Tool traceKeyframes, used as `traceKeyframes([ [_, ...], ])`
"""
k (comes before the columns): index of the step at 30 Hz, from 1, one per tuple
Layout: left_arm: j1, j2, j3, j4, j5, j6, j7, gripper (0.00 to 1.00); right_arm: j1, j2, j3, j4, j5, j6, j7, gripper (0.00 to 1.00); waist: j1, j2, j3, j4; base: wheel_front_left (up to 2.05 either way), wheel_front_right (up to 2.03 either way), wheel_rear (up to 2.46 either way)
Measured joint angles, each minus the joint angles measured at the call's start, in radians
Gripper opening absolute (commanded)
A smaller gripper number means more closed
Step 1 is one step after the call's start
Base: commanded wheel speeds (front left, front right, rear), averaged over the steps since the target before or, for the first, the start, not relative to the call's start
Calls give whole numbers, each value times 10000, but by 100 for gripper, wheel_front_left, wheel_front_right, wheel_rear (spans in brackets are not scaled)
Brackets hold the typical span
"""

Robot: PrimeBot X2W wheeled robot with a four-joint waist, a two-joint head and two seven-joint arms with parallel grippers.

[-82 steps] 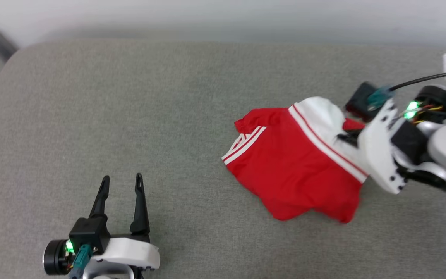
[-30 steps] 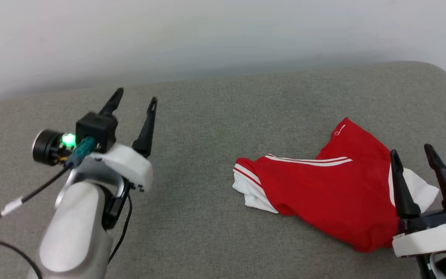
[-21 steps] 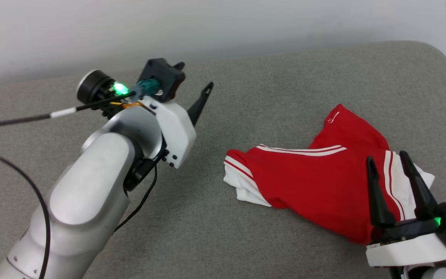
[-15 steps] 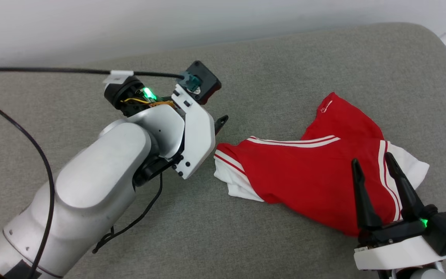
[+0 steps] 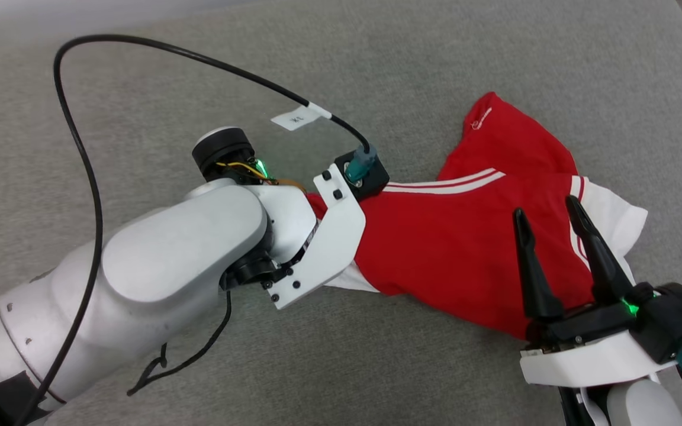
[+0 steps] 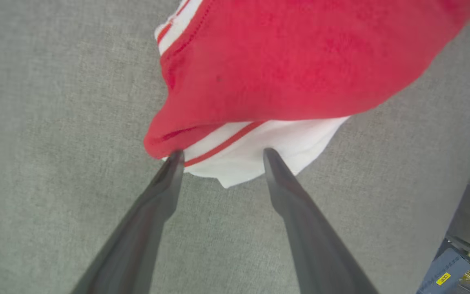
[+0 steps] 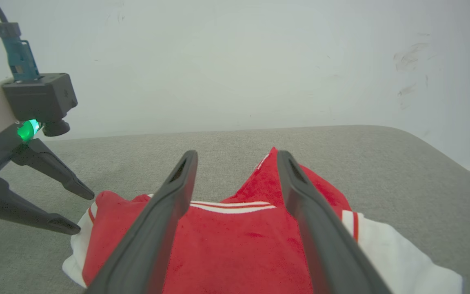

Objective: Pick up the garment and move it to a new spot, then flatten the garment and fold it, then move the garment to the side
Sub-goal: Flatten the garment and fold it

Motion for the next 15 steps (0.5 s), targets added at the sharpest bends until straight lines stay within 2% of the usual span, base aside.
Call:
traceKeyframes([
  [7, 427, 194, 48, -888, 665, 2, 1611, 100, -342, 10, 174, -40, 439, 0, 0, 100, 0, 0, 652, -378, 0, 0, 0],
  [11, 465, 389, 123, -1220, 892, 2, 1818, 100, -461, 12, 176, -33, 523, 0, 0, 100, 0, 0, 905, -483, 0, 0, 0],
  [12, 466, 401, 142, -1246, 897, 2, 1833, 87, -519, 13, 174, -29, 533, 0, 0, 100, 0, 0, 945, -488, 0, 0, 0],
  [13, 466, 407, 150, -1281, 940, 2, 1845, 14, -546, 13, 178, -23, 560, 0, 0, 100, 0, 0, 969, -482, 0, 0, 0],
  [14, 466, 412, 155, -1300, 984, 2, 1843, 0, -546, 13, 186, 6, 587, 0, 0, 100, 0, 0, 975, -463, 0, 0, 0],
  [15, 469, 410, 151, -1329, 1003, 2, 1833, 0, -546, 13, 192, 44, 594, 0, 0, 100, 0, 0, 959, -439, 0, 0, 0],
])
